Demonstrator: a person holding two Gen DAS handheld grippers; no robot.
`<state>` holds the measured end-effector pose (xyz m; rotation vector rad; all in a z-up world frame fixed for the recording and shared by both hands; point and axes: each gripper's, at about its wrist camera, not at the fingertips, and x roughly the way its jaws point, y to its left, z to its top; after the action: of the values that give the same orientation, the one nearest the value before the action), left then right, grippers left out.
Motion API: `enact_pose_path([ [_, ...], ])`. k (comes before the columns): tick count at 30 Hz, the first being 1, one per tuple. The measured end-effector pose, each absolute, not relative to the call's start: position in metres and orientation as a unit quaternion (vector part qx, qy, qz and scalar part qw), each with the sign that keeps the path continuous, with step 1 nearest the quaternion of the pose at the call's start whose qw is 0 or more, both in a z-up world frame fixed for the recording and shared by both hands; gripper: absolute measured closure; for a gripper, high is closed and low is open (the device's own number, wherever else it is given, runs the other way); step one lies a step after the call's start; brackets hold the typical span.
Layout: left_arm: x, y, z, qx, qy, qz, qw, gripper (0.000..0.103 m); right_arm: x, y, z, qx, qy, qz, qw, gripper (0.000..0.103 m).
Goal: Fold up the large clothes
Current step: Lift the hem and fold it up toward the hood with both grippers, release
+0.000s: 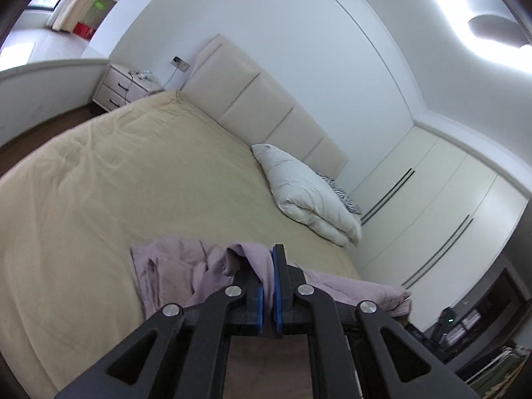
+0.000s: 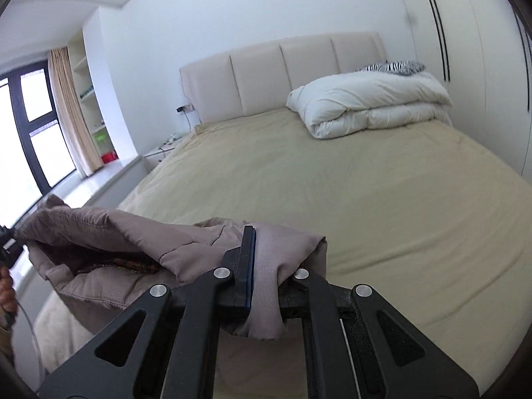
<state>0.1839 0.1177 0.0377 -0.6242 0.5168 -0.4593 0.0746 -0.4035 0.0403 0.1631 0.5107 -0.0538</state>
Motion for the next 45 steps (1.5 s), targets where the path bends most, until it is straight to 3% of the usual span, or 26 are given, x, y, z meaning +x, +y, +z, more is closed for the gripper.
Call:
enact_pose_path([
  [3,0.230,0.106,0.024,-0.281,0.258,-0.191,0.904,0.097,0.140,-0.392,0.029,0.031,0.265,-0.052,0.962,0.097],
  [13,0.351,0.070,-0.055,-0.207,0.317,-0.111,0.919,0.097,0.311,-0.415,-0.070,0.068,0.335,-0.082,0.936,0.097],
  [18,0.386,0.068,-0.112,-0.212,0.374,-0.086,0.899,0.093,0.365,-0.445,-0.146,0.193,0.393,-0.039,0.898,0.095],
  [21,0.381,0.075,-0.118,-0.234,0.379,-0.093,0.890,0.091,0.366,-0.466,-0.166,0.280,0.378,0.007,0.882,0.093],
  [23,0.369,0.077,-0.109,-0.230,0.368,-0.092,0.896,0.075,0.355,-0.480,-0.166,0.338,0.331,0.035,0.880,0.089],
  [24,0.362,0.079,-0.103,-0.228,0.361,-0.088,0.900,0.069,0.348,-0.484,-0.163,0.363,0.308,0.047,0.878,0.083],
  [26,0.344,0.082,-0.087,-0.233,0.337,-0.083,0.908,0.055,0.338,-0.485,-0.157,0.388,0.290,0.056,0.873,0.060],
  [27,0.335,0.083,-0.079,-0.232,0.326,-0.079,0.913,0.054,0.333,-0.482,-0.151,0.385,0.293,0.050,0.874,0.034],
  [28,0.326,0.081,-0.070,-0.228,0.314,-0.080,0.918,0.052,0.328,-0.477,-0.145,0.373,0.294,0.044,0.879,0.028],
  [36,0.309,-0.005,-0.037,-0.062,0.292,-0.117,0.947,0.050,0.310,-0.357,-0.084,0.163,0.367,0.057,0.914,0.031],
  [39,0.320,-0.033,-0.054,-0.019,0.311,-0.113,0.943,0.050,0.323,-0.293,-0.091,0.074,0.408,0.074,0.907,0.039],
  [45,0.359,-0.060,-0.101,0.034,0.368,-0.097,0.924,0.050,0.379,-0.233,-0.142,-0.003,0.459,0.035,0.888,0.040],
])
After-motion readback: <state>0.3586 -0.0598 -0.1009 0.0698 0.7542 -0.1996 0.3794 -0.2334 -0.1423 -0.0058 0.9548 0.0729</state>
